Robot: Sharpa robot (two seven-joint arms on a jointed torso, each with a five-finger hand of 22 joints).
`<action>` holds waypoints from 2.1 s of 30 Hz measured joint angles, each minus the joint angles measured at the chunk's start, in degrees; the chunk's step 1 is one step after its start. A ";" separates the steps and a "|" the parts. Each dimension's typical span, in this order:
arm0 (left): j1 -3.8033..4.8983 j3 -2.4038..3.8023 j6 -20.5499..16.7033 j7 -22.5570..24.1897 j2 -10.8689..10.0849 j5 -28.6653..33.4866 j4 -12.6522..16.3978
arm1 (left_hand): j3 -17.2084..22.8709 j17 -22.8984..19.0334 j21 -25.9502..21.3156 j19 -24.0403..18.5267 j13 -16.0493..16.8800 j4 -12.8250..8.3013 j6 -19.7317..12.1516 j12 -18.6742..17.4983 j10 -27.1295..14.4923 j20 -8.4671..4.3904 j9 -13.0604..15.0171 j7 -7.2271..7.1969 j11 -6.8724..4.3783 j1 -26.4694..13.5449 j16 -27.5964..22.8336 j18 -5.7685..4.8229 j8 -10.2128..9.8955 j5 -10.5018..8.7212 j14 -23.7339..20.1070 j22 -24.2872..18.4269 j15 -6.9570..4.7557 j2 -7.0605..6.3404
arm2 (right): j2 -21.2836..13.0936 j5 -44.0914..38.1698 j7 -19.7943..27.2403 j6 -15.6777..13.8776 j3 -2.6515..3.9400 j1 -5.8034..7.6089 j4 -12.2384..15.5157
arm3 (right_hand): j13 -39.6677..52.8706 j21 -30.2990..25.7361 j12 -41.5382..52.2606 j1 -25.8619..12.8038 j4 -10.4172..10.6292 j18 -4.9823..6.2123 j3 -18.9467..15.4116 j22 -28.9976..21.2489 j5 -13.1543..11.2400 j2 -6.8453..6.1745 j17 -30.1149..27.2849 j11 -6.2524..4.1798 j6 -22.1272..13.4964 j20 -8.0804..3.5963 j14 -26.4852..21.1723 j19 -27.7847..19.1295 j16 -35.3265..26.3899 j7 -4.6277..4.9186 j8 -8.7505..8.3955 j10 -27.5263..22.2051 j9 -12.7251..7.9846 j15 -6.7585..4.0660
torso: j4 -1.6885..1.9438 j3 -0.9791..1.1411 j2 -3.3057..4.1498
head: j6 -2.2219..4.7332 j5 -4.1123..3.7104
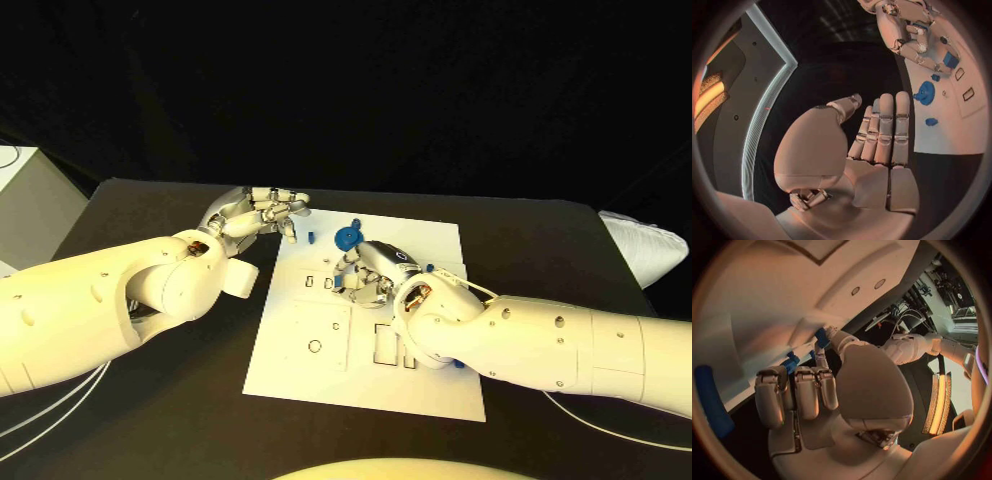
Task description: Assemble the parts on the task board
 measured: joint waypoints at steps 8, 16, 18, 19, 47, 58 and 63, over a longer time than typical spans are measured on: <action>0.00 0.00 0.00 -0.03 0.00 -0.01 -0.02 | 0.00 0.00 0.00 0.00 -0.01 0.00 0.00 0.00 0.00 0.00 -0.01 0.00 0.00 0.00 0.00 0.00 0.00 0.00 0.00 0.00 0.00 0.00 | 0.01 -0.07 -0.05 0.16 -0.01 -0.02 0.00 | 0.00 0.00 0.00 0.00 0.00 0.00 0.00 -0.01 0.00 0.00 0.00 0.00 0.00 0.00 0.00 0.00 0.00 0.00 0.00 0.00 0.00 0.00 | 0.00 0.01 -0.03 | -0.02 -0.03; 0.00 0.00 0.01 -0.04 -0.02 -0.02 -0.03 | 0.00 0.05 0.00 0.00 -0.01 0.00 0.00 0.00 0.00 0.00 0.06 0.00 0.00 0.00 0.29 0.00 0.00 0.00 0.00 0.05 0.00 0.00 | -0.02 -0.13 -0.10 0.42 -0.06 -0.05 -0.01 | -0.01 0.00 0.00 -0.45 0.16 0.00 -0.16 -0.01 0.00 -0.45 0.00 0.00 -1.06 0.00 0.00 0.00 0.00 0.24 0.02 0.00 -0.04 0.00 | 0.00 0.03 -0.03 | -0.05 -0.03; 0.00 0.00 0.01 -0.05 -0.02 -0.02 -0.03 | 0.00 0.05 -0.01 0.00 -0.01 0.00 0.00 0.00 0.00 0.00 0.06 0.00 0.00 0.00 0.29 0.00 0.00 0.00 0.00 0.05 0.00 0.00 | -0.02 -0.14 -0.11 0.47 -0.07 -0.07 -0.01 | -0.01 0.00 0.00 -0.47 0.16 0.00 -0.16 -0.01 0.00 -0.47 0.00 0.00 -1.06 0.00 0.00 0.00 0.00 0.24 0.03 0.00 -0.04 0.00 | 0.00 0.04 -0.02 | -0.05 -0.03; 0.00 0.00 0.01 -0.05 -0.02 -0.03 -0.03 | 0.00 0.05 -0.01 0.00 -0.01 0.00 0.00 0.00 0.00 0.00 0.06 0.00 0.00 0.00 0.29 0.00 0.00 0.00 0.00 0.05 0.00 0.00 | -0.02 -0.14 -0.12 0.49 -0.07 -0.07 -0.01 | -0.01 0.00 0.00 -0.75 0.16 0.00 -0.16 -0.01 0.00 -0.75 0.00 0.00 -1.23 0.00 0.00 0.00 0.00 0.41 0.03 0.00 -0.05 0.00 | -0.01 0.04 -0.02 | -0.05 -0.03; 0.00 0.00 0.05 -0.21 -0.04 -0.04 -0.19 | 0.17 0.10 0.20 0.00 -0.02 -0.17 0.00 0.00 -0.52 0.00 0.04 0.00 0.10 0.00 0.35 0.00 0.03 0.00 -0.01 0.09 0.00 0.00 | -0.06 -0.12 0.05 -1.30 -0.13 -0.12 0.13 | 0.03 0.00 -3.04 -2.16 4.93 0.00 -10.74 -0.03 -1.93 -1.09 0.04 1.03 -5.57 0.84 -0.01 0.01 0.00 1.44 -1.10 0.19 -0.65 0.83 | 0.00 0.07 0.02 | -0.04 -0.14; 0.00 0.00 -0.08 -0.73 -0.03 -0.70 -0.49 | -0.11 0.53 0.67 -0.02 0.60 -0.06 -1.31 1.66 -0.82 -0.02 0.09 0.30 0.21 -1.04 1.56 0.00 0.19 0.00 0.00 0.33 0.00 -0.66 | -2.45 -0.14 1.05 -3.10 -0.09 -0.18 3.11 | 0.02 0.00 -3.58 0.40 8.94 0.00 -20.43 -0.04 -2.13 -0.38 0.03 1.34 -6.80 0.84 -0.01 0.01 0.00 1.89 -1.10 0.09 -0.85 1.23 | 0.02 0.08 -0.03 | -0.11 -0.16; 0.00 0.00 -0.82 -2.54 -0.14 -2.36 -0.85 | -1.69 2.51 2.77 -0.19 4.03 0.39 -1.19 8.35 0.76 -0.45 0.73 0.18 -0.72 -1.89 6.34 0.00 2.51 0.00 2.11 1.14 -0.78 -0.83 | -5.79 0.49 4.08 -3.04 0.27 0.73 5.79 | 0.01 0.00 -3.60 1.89 8.94 0.00 -23.31 -0.04 -2.23 1.75 0.03 1.34 -7.32 0.83 -0.01 0.01 0.00 1.96 -1.10 0.09 -0.85 1.23 | -0.13 0.14 -0.15 | 0.06 0.05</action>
